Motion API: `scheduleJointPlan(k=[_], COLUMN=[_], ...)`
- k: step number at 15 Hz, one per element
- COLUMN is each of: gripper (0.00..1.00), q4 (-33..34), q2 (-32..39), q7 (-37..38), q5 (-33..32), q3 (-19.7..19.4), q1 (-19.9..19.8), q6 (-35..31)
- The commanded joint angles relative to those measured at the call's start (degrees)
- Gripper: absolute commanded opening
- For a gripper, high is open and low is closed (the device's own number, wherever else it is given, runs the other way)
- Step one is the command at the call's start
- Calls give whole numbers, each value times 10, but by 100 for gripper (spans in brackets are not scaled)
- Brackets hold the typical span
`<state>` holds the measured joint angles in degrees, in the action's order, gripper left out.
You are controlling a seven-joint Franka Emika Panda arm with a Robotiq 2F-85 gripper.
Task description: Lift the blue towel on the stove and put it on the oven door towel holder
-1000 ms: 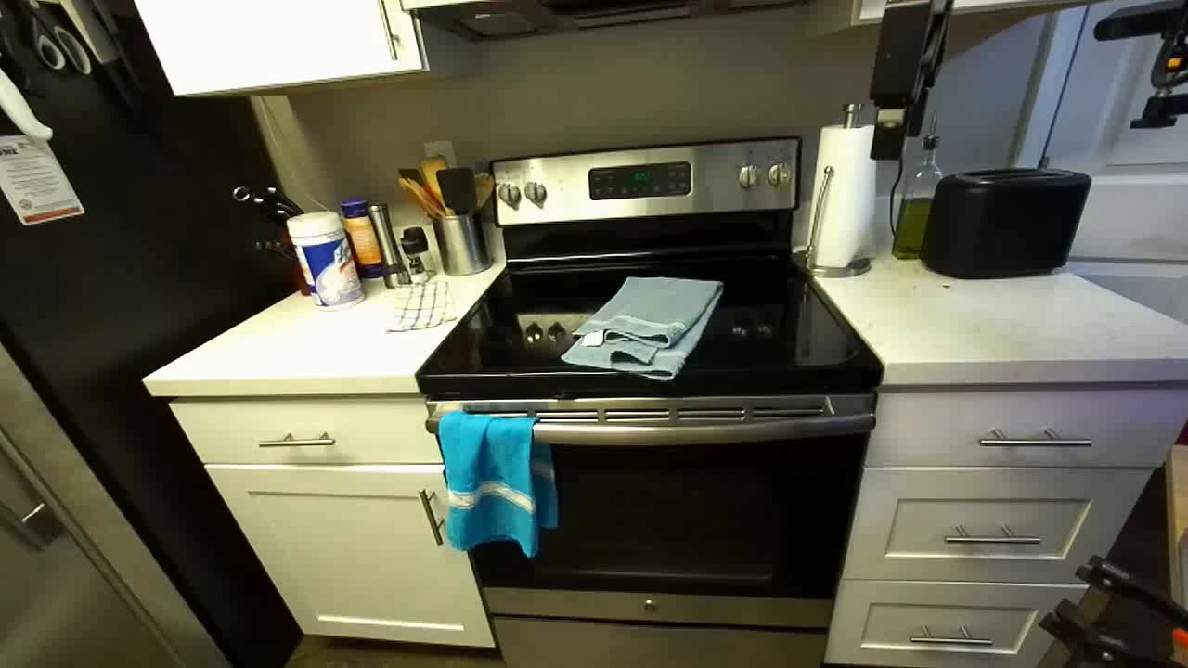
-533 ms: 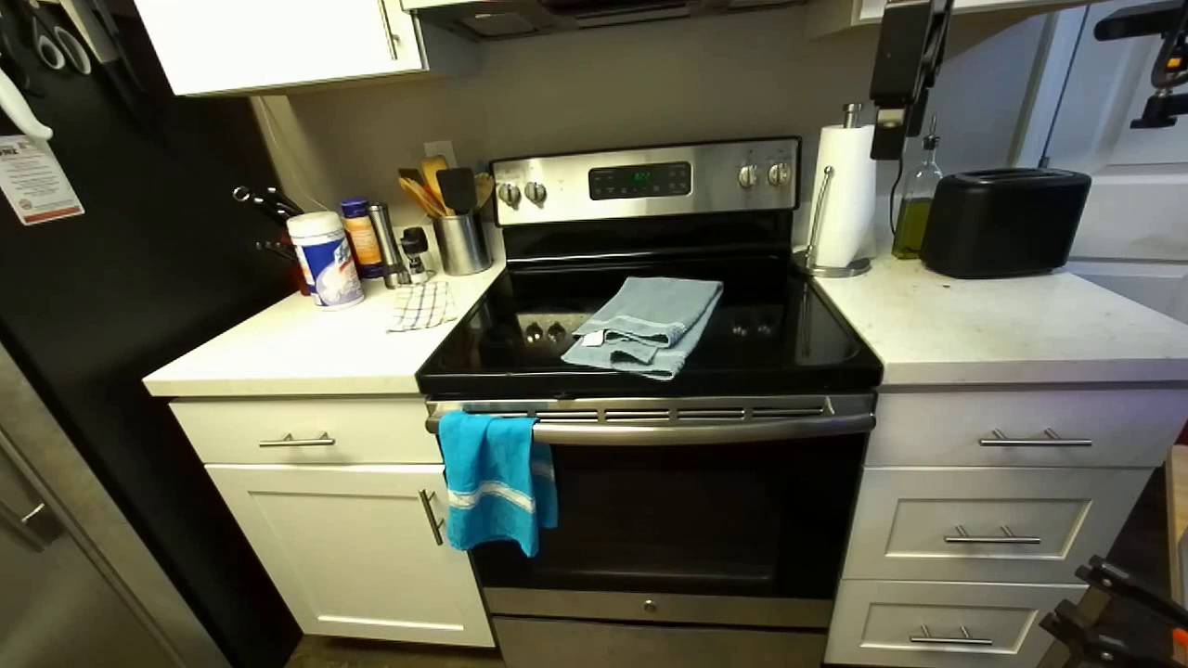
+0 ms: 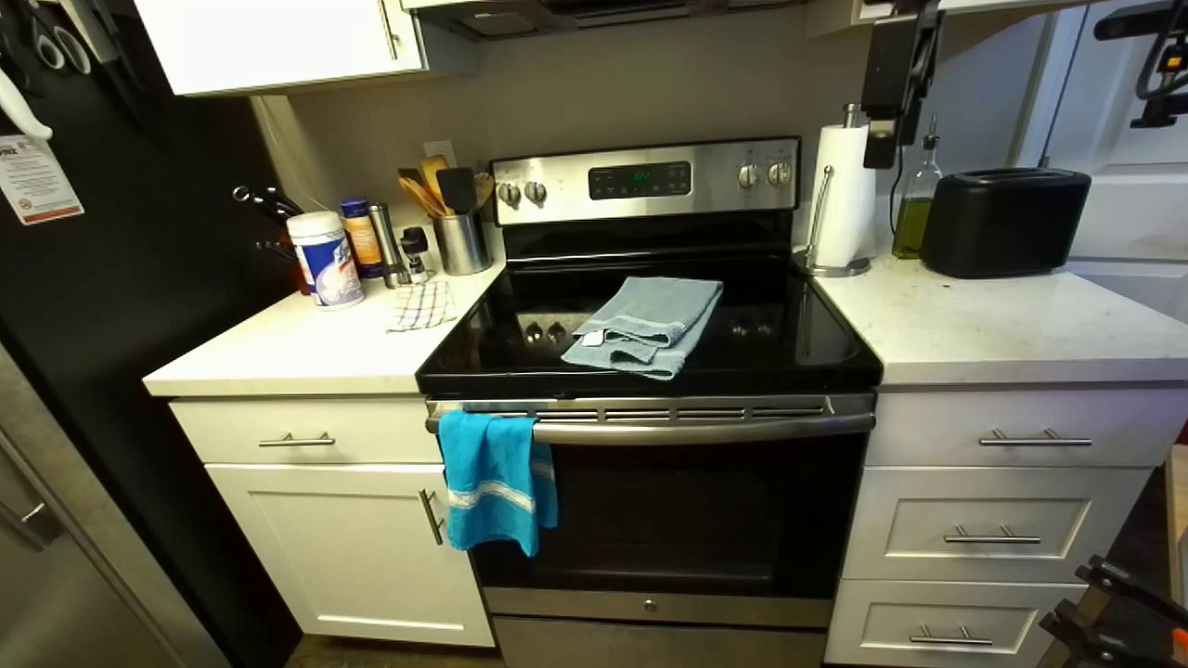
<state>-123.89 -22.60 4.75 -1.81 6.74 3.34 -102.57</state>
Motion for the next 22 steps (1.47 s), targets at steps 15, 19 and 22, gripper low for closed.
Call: scheduleJointPlan(k=[15, 19, 22], gripper=[100, 100, 100], q4=[208, 208, 203], q2=[324, 345, 346], q7=[13, 16, 3], q5=[-176, -193, -176], q3=[-43, -47, -46], q1=[6, 8, 5], q6=[-90, -96, -101])
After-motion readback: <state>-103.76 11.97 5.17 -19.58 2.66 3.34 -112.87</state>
